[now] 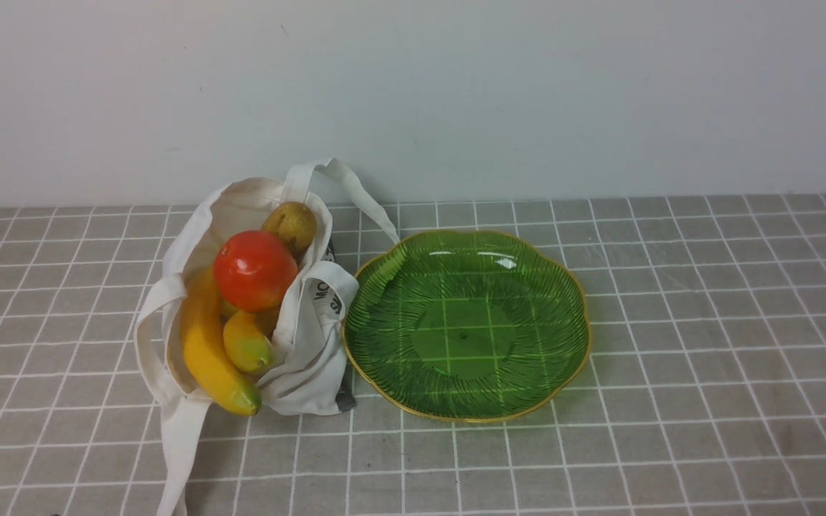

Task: Take the fruit out of the bag on the grey coffee tablecloth and place them on the plate.
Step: 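Reach into the white bag and grasp the banana with the left gripper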

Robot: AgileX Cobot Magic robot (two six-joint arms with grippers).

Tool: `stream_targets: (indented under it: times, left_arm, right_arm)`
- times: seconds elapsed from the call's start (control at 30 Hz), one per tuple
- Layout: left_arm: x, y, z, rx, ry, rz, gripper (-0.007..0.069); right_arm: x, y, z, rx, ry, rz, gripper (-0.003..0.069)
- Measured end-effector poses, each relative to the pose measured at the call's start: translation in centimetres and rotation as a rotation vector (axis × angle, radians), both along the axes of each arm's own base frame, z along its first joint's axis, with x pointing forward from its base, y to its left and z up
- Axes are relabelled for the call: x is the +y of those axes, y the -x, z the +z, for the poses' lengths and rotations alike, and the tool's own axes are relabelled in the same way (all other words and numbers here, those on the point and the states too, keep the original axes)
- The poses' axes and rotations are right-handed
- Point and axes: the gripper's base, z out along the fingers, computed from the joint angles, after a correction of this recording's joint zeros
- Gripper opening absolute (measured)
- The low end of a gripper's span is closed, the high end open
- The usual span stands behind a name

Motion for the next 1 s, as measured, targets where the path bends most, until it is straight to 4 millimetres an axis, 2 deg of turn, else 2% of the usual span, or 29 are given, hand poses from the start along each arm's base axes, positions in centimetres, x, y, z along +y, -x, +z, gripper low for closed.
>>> stream_targets:
  times: [0.03,0.13,0.2,0.27,0.4,0.5,0.57,0.6,0.7,0.73,0.83,0.97,1.0]
  left_arm:
    - [-0.5,0.1,0.2,0.031,0.233,0.006,-0.0008]
    - [-1.2,0.1,0.9,0.079,0.622,0.010,-0.0008]
    - [-1.3,0.1,1.3,0.077,0.714,0.011,-0.0008]
    - [-1.2,0.1,1.4,0.064,0.733,0.013,-0.0008]
    - [-0.9,-0.1,1.7,-0.004,0.681,0.028,-0.0008]
    - [-1.0,0.0,2.3,-0.063,0.512,-0.024,-0.0008]
    - [-1.4,0.4,4.2,-0.120,0.405,-0.094,-0.0008]
    - [-1.4,0.4,4.4,-0.125,0.388,-0.100,-0.0008]
    - [-1.9,0.2,7.1,-0.119,0.272,-0.173,-0.0008]
    - [-2.3,-0.3,8.0,-0.064,0.188,-0.224,-0.0008]
    - [-3.0,-2.2,9.0,0.157,0.014,-0.365,-0.0008]
    - [-3.3,-5.7,9.0,0.494,-0.173,-0.541,-0.0007]
    - [-3.2,-5.7,9.1,0.494,-0.186,-0.548,-0.0007]
  right_arm:
    - [0.0,0.0,0.0,0.000,0.000,0.000,-0.0014]
    - [0.0,0.0,0.0,0.000,0.000,0.000,-0.0014]
    - [0.0,0.0,0.0,0.000,0.000,0.000,-0.0014]
    - [0.0,0.0,0.0,0.000,0.000,0.000,-0.0014]
    - [0.0,0.0,0.0,0.000,0.000,0.000,-0.0014]
    - [0.0,0.0,0.0,0.000,0.000,0.000,-0.0014]
    - [0.0,0.0,0.0,0.000,0.000,0.000,-0.0014]
    - [0.0,0.0,0.0,0.000,0.000,0.000,-0.0014]
    - [0.0,0.0,0.0,0.000,0.000,0.000,-0.0014]
    - [0.0,0.0,0.0,0.000,0.000,0.000,-0.0014]
    - [0.0,0.0,0.0,0.000,0.000,0.000,-0.0014]
    - [0.0,0.0,0.0,0.000,0.000,0.000,-0.0014]
    - [0.0,0.0,0.0,0.000,0.000,0.000,-0.0014]
